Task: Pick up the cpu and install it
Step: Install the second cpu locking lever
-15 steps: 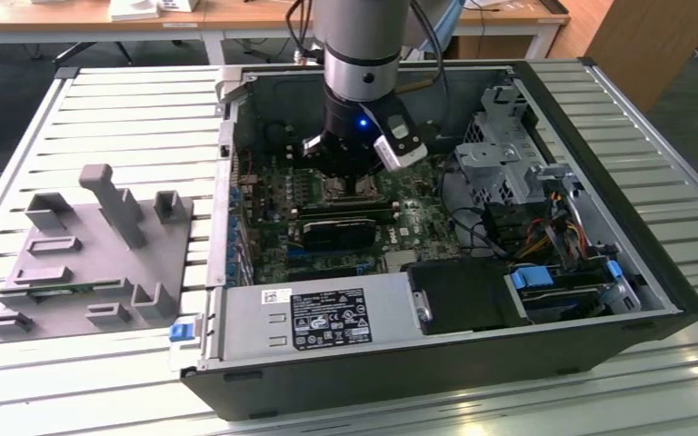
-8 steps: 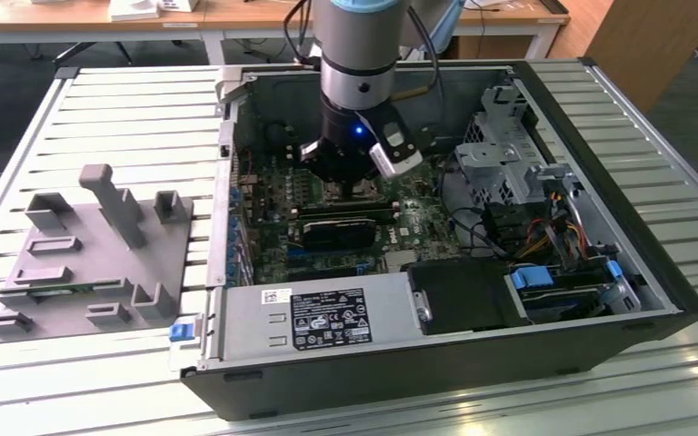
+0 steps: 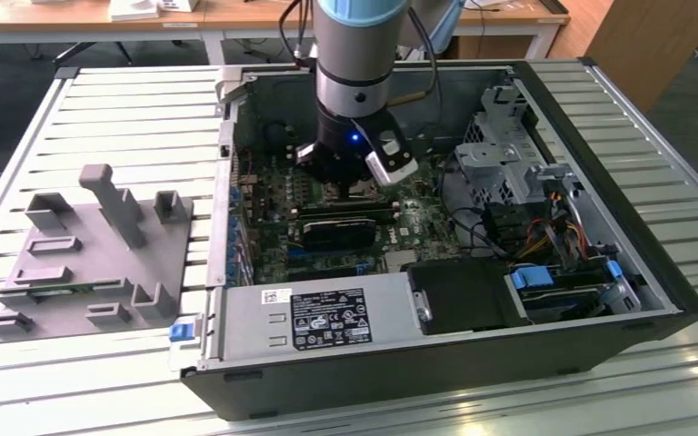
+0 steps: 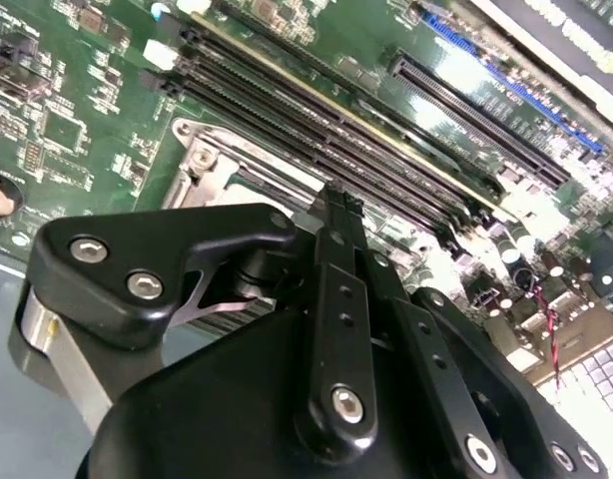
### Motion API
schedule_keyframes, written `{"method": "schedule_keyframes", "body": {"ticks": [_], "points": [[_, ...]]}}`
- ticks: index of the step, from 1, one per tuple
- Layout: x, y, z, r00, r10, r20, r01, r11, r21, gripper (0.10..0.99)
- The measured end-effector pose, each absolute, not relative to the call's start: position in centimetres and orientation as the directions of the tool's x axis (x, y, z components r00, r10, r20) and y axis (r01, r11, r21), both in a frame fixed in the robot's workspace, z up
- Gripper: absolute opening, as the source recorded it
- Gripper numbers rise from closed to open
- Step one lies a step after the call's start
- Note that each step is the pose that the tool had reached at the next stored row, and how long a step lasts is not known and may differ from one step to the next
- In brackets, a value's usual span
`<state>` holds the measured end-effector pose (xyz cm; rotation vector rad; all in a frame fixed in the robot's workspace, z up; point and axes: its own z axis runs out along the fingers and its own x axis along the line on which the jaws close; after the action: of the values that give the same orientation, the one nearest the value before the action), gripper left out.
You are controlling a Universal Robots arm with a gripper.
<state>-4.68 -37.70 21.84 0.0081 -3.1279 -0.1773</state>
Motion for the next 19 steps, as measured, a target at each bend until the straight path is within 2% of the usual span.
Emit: {"method": "schedule_keyframes", "body": {"ticks": [19], "points": [[-5.4,-38.8,20.7,-1.0,-0.006,0.008,-0.005,0.99,0.144,0.106]]}}
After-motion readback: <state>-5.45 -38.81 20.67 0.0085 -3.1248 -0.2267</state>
